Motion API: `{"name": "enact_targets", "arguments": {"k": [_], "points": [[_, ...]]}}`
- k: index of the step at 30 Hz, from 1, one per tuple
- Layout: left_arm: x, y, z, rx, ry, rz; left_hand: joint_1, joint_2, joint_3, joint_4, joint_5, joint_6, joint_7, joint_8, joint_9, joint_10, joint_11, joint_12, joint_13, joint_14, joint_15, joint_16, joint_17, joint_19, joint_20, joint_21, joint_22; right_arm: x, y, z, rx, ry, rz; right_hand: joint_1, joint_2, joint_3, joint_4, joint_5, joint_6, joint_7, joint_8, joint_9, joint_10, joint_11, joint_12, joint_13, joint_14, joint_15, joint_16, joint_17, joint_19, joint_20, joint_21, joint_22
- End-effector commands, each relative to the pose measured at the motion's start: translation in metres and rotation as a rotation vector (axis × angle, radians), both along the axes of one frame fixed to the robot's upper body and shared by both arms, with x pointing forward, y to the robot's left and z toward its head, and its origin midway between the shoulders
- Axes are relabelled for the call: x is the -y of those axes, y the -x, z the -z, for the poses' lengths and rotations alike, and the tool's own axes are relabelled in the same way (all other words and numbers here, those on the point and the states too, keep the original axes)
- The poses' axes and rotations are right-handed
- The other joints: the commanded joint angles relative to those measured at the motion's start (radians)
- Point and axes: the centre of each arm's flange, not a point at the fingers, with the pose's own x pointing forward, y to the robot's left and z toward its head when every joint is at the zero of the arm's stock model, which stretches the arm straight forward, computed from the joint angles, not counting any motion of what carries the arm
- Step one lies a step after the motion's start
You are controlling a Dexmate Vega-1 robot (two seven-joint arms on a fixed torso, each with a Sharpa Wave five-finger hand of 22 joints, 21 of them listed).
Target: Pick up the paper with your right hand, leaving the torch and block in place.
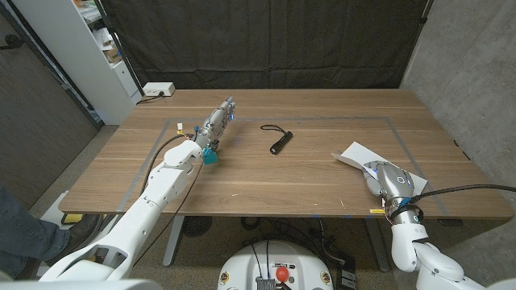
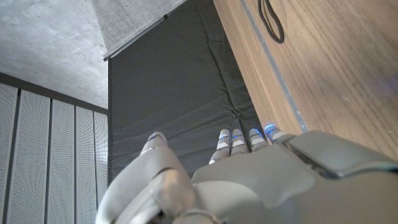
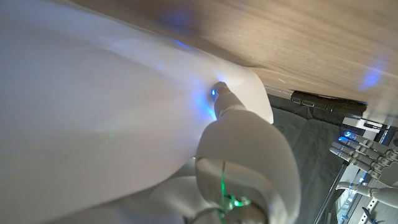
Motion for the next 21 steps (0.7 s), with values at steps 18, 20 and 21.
{"name": "enact_targets", "arguments": {"k": [18,20,21], "points": [[-0.006,-0.003,-0.003,0.008,0.008,0.005,0.002,0.012,0.001,-0.006,-0.002,0.004,0.003,0.006,0.002,-0.006,-0.006,0.001,0.004,-0.003,0.003,0.001,0.006,-0.059,0.003,-0.002,0.004,-0.009,0.010,-0.027,0.090,0.028,0.008,0.023,0.003,0.007,0.007,-0.013,0.002,0.004,0.017,0.017,0.001,-0.010,-0.005,0.010,0.001,-0.070,-0.004,0.006,0.004,-0.013,-0.002,0.003],[-0.007,-0.003,-0.003,0.009,0.009,0.005,0.002,0.012,0.001,-0.006,-0.002,0.004,0.003,0.006,0.002,-0.006,-0.005,0.001,0.004,-0.003,0.004,0.001,0.006,-0.059,0.003,-0.002,0.004,-0.009,0.011,-0.029,0.099,0.031,0.007,0.024,0.003,0.006,0.008,-0.014,0.002,0.004,0.018,0.018,0.001,-0.008,-0.005,0.010,0.001,-0.070,-0.004,0.007,0.003,-0.013,-0.003,0.003],[-0.007,-0.003,-0.003,0.009,0.009,0.005,0.002,0.012,0.001,-0.006,-0.002,0.004,0.003,0.006,0.002,-0.006,-0.005,0.001,0.004,-0.003,0.004,0.001,0.006,-0.059,0.003,-0.002,0.004,-0.010,0.012,-0.030,0.103,0.032,0.008,0.024,0.003,0.006,0.008,-0.014,0.001,0.003,0.018,0.018,0.002,-0.007,-0.005,0.010,0.001,-0.070,-0.004,0.007,0.004,-0.013,-0.002,0.003]]}}
